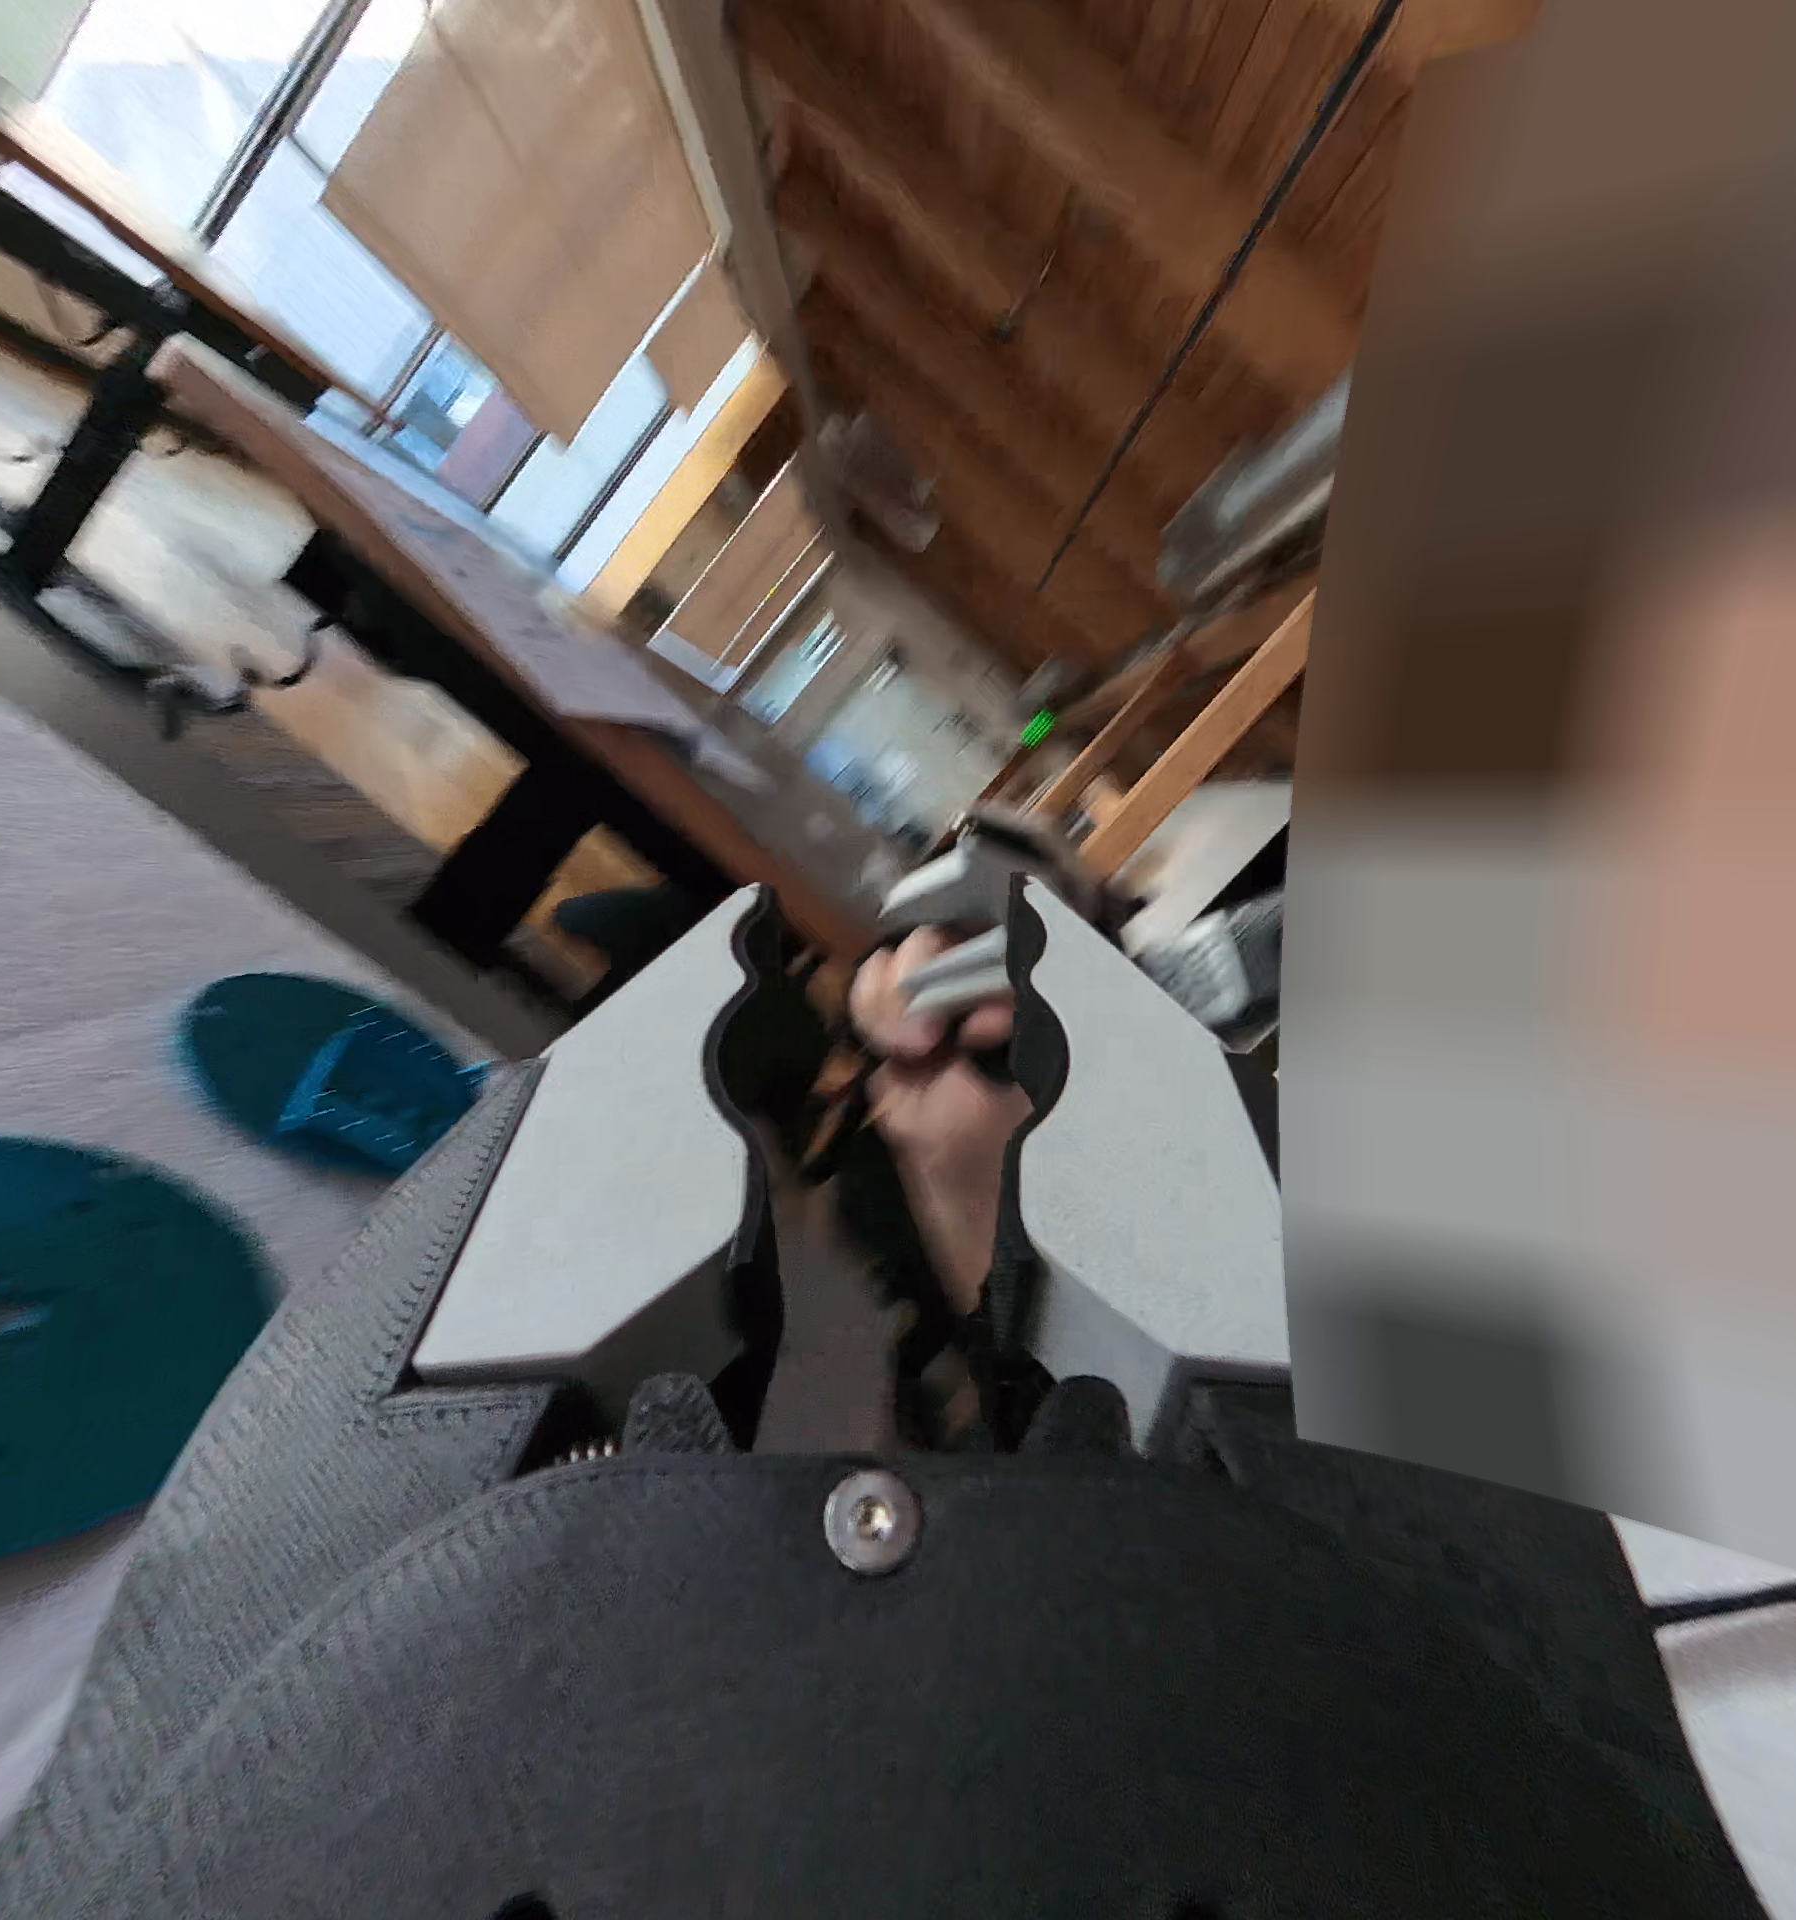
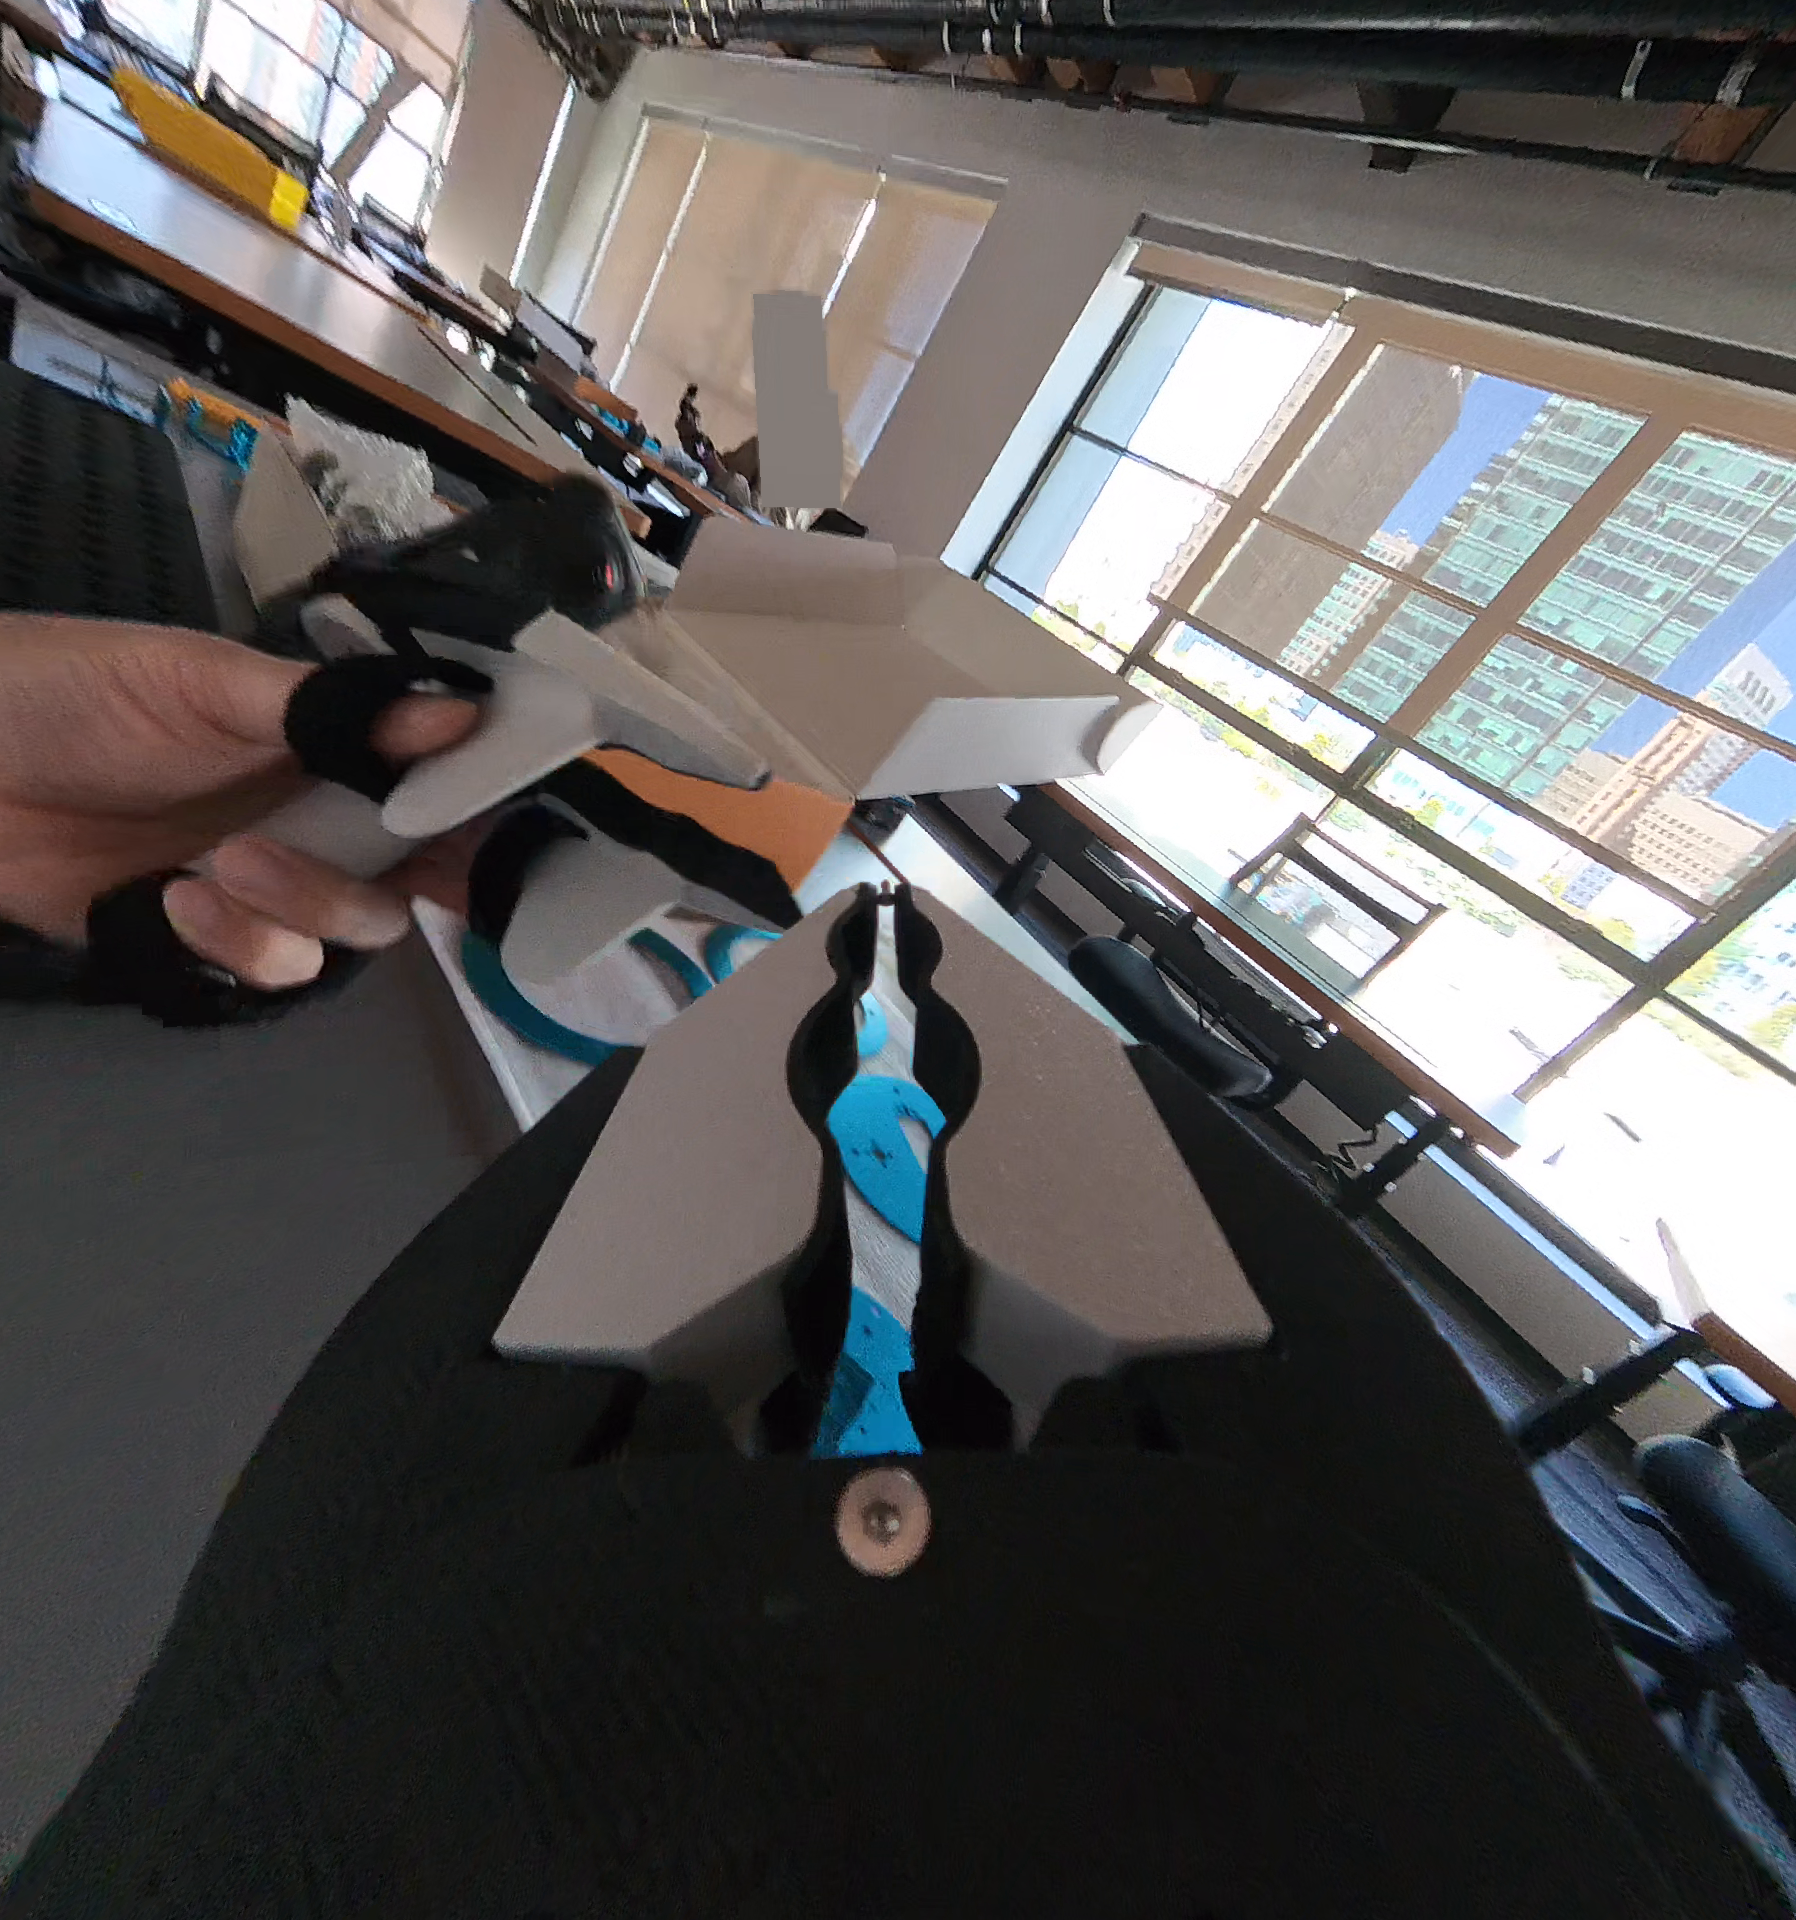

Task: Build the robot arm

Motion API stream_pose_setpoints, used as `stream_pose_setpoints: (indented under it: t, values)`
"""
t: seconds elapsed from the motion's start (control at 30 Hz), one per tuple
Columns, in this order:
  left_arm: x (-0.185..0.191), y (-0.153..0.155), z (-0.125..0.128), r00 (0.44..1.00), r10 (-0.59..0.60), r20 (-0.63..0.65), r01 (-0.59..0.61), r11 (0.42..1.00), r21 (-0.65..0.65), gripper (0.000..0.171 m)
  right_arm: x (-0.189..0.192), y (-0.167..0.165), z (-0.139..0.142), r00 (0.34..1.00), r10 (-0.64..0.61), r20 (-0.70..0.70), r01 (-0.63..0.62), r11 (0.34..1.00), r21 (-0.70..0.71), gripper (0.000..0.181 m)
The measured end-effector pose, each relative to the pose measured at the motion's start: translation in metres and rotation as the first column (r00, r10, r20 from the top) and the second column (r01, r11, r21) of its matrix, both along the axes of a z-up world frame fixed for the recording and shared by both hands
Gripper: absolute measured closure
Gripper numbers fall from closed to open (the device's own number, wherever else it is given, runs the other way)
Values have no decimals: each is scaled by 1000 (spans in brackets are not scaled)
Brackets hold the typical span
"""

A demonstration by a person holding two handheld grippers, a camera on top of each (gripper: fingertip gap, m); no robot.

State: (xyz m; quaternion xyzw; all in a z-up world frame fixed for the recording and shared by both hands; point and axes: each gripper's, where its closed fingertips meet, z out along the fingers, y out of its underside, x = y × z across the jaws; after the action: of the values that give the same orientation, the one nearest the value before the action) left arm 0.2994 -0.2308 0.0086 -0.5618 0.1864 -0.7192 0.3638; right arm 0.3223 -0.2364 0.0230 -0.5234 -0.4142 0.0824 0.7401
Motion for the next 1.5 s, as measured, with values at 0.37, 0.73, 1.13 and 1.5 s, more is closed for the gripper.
stream_pose_setpoints:
  t: [0.37,0.73,1.13,1.5]
  values:
    - [41,45,-133,581,267,-769,191,874,447,107,69,42,-68,989,-47,141,84,961,-264,180]
    - [55,51,-157,453,332,-827,255,841,477,114,70,45,-90,993,2,119,36,946,-321,180]
    - [54,48,-154,433,423,-796,321,753,575,129,65,45,-109,987,31,157,30,929,-368,180]
    - [14,50,-125,361,534,-764,418,640,645,130,59,37,-110,971,33,236,51,939,-340,180]
